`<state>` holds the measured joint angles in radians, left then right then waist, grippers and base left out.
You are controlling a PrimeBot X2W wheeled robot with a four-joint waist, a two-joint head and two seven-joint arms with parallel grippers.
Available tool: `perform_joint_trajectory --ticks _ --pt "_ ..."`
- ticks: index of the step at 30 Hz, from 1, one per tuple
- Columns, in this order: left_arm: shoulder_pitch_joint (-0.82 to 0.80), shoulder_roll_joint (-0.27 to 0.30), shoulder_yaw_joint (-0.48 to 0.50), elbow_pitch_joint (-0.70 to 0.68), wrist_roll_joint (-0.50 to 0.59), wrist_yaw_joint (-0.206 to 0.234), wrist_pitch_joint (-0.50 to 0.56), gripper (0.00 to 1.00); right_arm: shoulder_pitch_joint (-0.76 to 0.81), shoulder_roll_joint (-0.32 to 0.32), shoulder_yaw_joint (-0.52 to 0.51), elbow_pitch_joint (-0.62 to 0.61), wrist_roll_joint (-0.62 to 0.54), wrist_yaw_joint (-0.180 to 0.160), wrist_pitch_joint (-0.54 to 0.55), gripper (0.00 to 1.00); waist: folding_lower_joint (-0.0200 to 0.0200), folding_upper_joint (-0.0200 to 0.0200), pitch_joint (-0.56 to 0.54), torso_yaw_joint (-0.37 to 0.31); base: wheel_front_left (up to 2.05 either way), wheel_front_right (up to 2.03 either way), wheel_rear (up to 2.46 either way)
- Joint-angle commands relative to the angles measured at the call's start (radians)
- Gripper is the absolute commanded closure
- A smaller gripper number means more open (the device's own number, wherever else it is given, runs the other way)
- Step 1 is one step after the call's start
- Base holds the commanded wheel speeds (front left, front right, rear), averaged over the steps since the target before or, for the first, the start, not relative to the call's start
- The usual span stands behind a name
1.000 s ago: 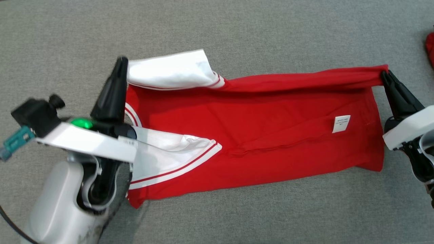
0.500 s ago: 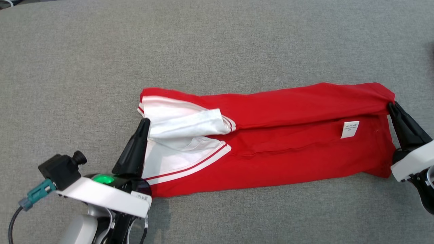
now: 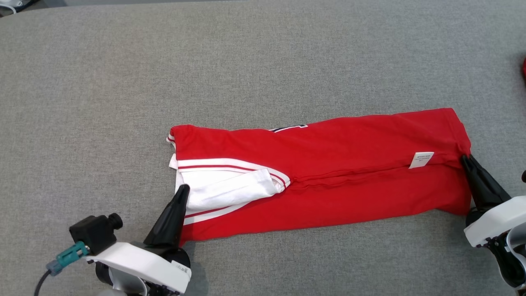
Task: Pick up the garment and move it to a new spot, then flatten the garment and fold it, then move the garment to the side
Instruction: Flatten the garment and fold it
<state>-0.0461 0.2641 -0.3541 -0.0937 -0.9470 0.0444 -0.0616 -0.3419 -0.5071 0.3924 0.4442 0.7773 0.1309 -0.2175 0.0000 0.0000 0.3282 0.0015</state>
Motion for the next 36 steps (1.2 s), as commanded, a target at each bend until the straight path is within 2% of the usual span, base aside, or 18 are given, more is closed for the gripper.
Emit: perform_joint_trajectory --ticks 1,4,6,7,8,9,10,11,18,23,26,29,34,36 --pt "-0.015 0.011 0.029 -0.007 0.021 0.012 -0.002 1.0 0.029 -0.022 0.005 -0.013 -0.007 0.0 0.001 1.0 0.0 0.0 -0.001 0.0 0.0 0.0 0.0" --pt "-0.026 0.005 0.01 0.038 0.047 0.028 -0.003 1.0 0.036 -0.011 0.004 -0.005 -0.007 0.0 0.009 1.0 0.0 0.0 -0.007 -0.001 0.0 0.0 0.0" --pt "-0.031 0.004 -0.003 0.064 0.061 0.036 0.002 1.0 0.039 -0.007 0.002 0.003 -0.007 0.0 0.014 0.8 0.0 0.0 -0.013 -0.001 0.0 0.0 0.0" --pt "-0.033 0.004 -0.006 0.074 0.067 0.042 0.005 0.91 0.04 -0.006 0.001 0.006 -0.008 0.0 0.015 0.7 0.0 0.0 -0.017 -0.002 0.0 0.0 0.0" --pt "-0.034 0.007 -0.01 0.084 0.075 0.047 0.006 0.71 0.042 -0.006 -0.003 0.01 -0.009 0.0 0.014 0.59 0.0 0.0 -0.022 -0.002 0.0 0.0 0.0" --pt "-0.035 0.009 -0.011 0.095 0.081 0.05 0.005 0.53 0.043 -0.007 -0.006 0.014 -0.012 0.0 0.013 0.44 0.0 0.0 -0.027 -0.002 0.0 0.0 0.0" --pt "-0.037 0.009 -0.009 0.102 0.083 0.053 0.001 0.23 0.044 -0.007 -0.01 0.017 -0.016 0.0 0.01 0.03 0.0 0.0 -0.032 -0.003 0.0 0.0 0.0" --pt "-0.036 0.01 -0.006 0.106 0.087 0.059 -0.004 0.0 0.045 -0.005 -0.015 0.019 -0.019 0.0 0.006 0.0 0.0 0.0 -0.039 -0.003 0.0 0.0 0.0" --pt "-0.027 0.003 0.064 0.111 0.106 0.106 -0.108 0.0 0.05 0.034 -0.099 0.01 -0.074 0.0 -0.036 0.0 0.0 0.0 -0.092 -0.007 0.0 0.0 0.0" --pt "-0.03 -0.01 0.118 0.1 0.163 0.123 -0.183 0.0 0.067 0.101 -0.165 -0.048 -0.163 0.0 -0.043 0.0 0.0 0.0 -0.139 -0.01 0.0 0.0 0.0" --pt "-0.033 -0.046 0.161 0.073 0.212 0.127 -0.197 0.0 0.089 0.154 -0.212 -0.111 -0.234 0.0 -0.044 0.0 0.0 0.0 -0.165 -0.012 0.0 0.0 0.0" --pt "-0.031 -0.089 0.225 0.043 0.286 0.111 -0.199 0.0 0.118 0.207 -0.235 -0.176 -0.297 0.0 -0.044 0.0 0.0 0.0 -0.187 -0.016 0.0 0.0 0.0" --pt "-0.016 -0.152 0.298 0.013 0.441 0.027 -0.2 0.0 0.175 0.273 -0.242 -0.274 -0.341 0.0 -0.044 0.0 0.0 0.0 -0.222 -0.023 0.0 0.0 0.0" --pt "-0.001 -0.171 0.324 -0.002 0.515 0.009 -0.2 0.0 0.198 0.289 -0.244 -0.319 -0.333 0.0 -0.044 0.0 0.0 0.0 -0.236 -0.027 0.0 0.0 0.0"
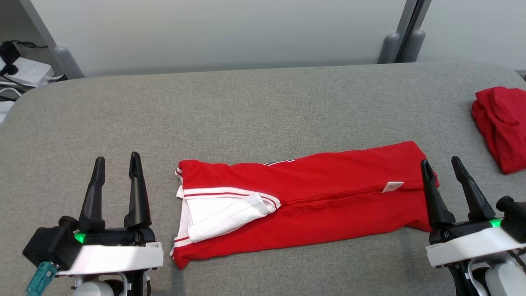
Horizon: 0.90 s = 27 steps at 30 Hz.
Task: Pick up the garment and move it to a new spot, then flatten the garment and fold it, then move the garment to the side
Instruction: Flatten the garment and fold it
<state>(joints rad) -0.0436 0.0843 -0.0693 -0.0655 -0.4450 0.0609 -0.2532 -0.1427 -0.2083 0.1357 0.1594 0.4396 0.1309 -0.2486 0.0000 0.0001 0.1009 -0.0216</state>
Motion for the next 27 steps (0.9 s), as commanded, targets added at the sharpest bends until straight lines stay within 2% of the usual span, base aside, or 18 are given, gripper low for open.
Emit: perform_joint_trajectory --ticks 1,8,13,27 --pt "0.004 -0.001 0.052 -0.039 0.04 -0.015 -0.008 0.0 0.012 0.0 0.003 -0.051 0.009 0.0 -0.013 0.0 0.0 -0.0001 -0.015 -0.006 0.0 0.0 0.0" --pt "0.073 -0.028 0.091 -0.032 0.16 -0.084 -0.008 0.0 0.09 0.034 -0.008 -0.1 -0.009 0.0 -0.013 0.0 0.0 -0.0001 -0.067 -0.02 0.0 0.0 0.0" --pt "0.142 -0.033 0.092 0.002 0.217 -0.112 -0.008 0.0 0.163 0.038 0.011 -0.106 -0.038 0.0 -0.013 0.0 0.0 -0.0001 -0.11 -0.026 0.0 0.0 0.0" --pt "0.203 -0.034 0.09 0.088 0.19 -0.102 -0.009 0.0 0.247 0.058 0.005 -0.087 -0.098 0.0 -0.013 0.0 0.0 -0.0001 -0.165 -0.032 0.0 0.0 0.0"
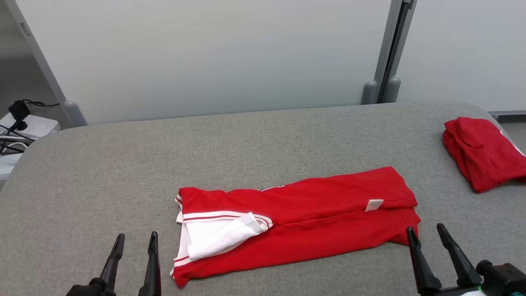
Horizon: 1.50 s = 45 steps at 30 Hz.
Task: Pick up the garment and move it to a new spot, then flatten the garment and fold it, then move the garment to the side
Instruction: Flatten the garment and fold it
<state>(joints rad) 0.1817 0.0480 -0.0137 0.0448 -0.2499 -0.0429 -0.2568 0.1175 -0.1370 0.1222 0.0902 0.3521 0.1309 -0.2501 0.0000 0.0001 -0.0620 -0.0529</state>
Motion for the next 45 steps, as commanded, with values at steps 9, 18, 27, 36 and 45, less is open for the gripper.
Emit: perform_joint_trajectory --ticks 9,18,27,36,45 --pt "-0.012 0.002 0.026 -0.011 0.004 0.007 -0.005 0.0 -0.019 -0.017 0.043 -0.018 -0.017 0.0 -0.012 0.0 0.0 -0.0001 -0.004 -0.003 0.0 0.0 0.0" --pt "-0.015 0.002 0.022 -0.005 0.007 0.011 -0.005 0.0 -0.021 -0.019 0.044 -0.013 -0.021 0.0 -0.012 0.0 0.0 -0.0001 -0.002 -0.001 0.0 0.0 0.0" --pt "-0.019 0.002 0.022 -0.006 0.009 0.011 -0.005 0.0 -0.051 -0.007 0.027 0.054 0.032 0.0 -0.012 0.0 0.0 -0.0001 0.007 -0.008 0.0 0.0 0.0" --pt "-0.045 0.002 -0.005 -0.009 0.032 -0.001 -0.005 0.0 -0.288 -0.025 0.001 0.446 0.174 0.0 -0.012 0.0 0.0 -0.0001 0.04 0.016 0.0 0.0 0.0" --pt "-0.06 0.002 -0.022 -0.016 0.055 -0.009 -0.005 0.0 -0.499 -0.05 -0.034 0.775 0.235 0.0 -0.007 0.0 0.0 -0.0001 0.091 0.065 0.0 0.0 0.0"
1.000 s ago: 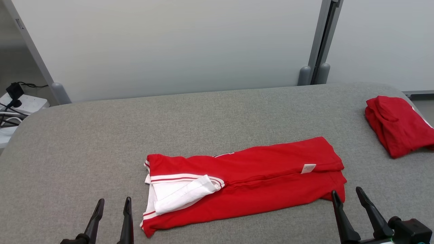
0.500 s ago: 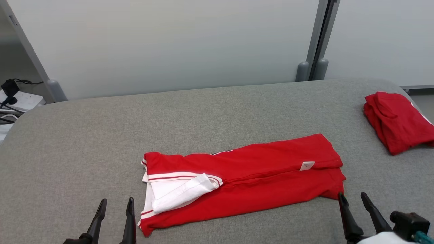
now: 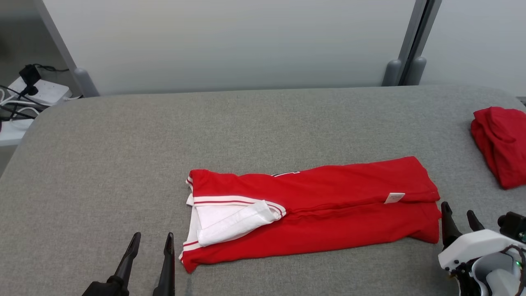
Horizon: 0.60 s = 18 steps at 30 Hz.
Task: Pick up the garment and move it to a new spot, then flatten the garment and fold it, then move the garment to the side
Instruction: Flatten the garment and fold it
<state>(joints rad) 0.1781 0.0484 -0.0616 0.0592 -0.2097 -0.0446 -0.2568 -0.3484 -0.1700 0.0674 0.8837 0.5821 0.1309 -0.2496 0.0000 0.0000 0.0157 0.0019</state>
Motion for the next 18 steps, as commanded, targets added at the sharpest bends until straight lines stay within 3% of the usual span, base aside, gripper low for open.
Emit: perform_joint_trajectory --ticks 1,18 --pt "-0.062 0.002 0.023 -0.032 0.018 -0.009 -0.005 0.0 -0.056 -0.019 0.025 0.008 0.016 0.0 -0.003 0.0 0.0 0.0 0.025 0.016 0.0 0.0 0.0" --pt "-0.139 0.002 -0.005 -0.027 0.04 -0.016 -0.005 0.0 -0.232 -0.029 0.091 0.252 0.195 0.0 0.031 0.0 0.0 0.0 0.131 0.067 0.0 0.0 0.0"
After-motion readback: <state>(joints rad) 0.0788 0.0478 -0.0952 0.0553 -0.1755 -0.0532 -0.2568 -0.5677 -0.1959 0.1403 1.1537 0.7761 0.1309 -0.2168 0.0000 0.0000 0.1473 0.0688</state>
